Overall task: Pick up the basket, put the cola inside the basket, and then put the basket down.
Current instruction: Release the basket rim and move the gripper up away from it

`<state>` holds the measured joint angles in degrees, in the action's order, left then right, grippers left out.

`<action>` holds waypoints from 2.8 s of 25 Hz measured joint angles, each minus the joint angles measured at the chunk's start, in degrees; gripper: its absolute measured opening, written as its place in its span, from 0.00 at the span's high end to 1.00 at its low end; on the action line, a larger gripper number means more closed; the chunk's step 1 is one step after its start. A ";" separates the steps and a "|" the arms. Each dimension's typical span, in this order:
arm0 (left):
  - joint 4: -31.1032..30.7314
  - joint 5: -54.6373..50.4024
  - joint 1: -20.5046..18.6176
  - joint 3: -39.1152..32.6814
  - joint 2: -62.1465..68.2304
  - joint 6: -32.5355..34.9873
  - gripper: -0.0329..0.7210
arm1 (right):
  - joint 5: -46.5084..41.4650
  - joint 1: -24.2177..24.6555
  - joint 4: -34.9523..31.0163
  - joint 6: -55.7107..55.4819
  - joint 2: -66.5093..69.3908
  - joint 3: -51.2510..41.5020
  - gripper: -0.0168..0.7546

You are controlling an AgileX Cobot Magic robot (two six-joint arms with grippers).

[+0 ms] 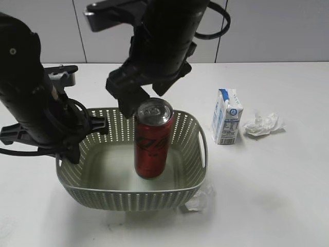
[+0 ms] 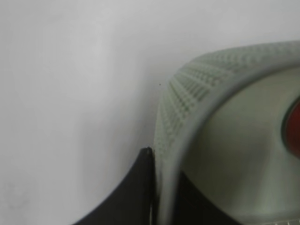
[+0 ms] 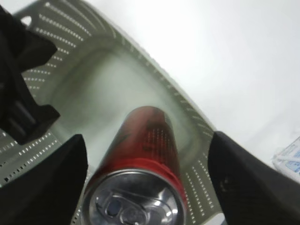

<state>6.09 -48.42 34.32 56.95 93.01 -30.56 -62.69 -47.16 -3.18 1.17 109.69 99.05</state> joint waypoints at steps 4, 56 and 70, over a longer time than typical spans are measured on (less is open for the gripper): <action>1.74 -0.14 0.00 0.00 0.00 0.18 0.96 | -2.71 0.00 6.64 -2.53 0.00 6.75 0.18; 7.88 -12.95 -9.80 45.87 35.63 18.41 0.96 | -5.55 33.66 1.86 -5.44 -101.88 -60.28 0.21; 9.73 -14.86 -10.33 46.40 35.70 18.37 0.24 | -6.40 33.66 3.18 -6.52 -105.92 -60.32 0.21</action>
<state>15.82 -63.29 23.99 103.35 128.71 -12.19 -69.09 -13.50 0.00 -5.34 3.77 38.73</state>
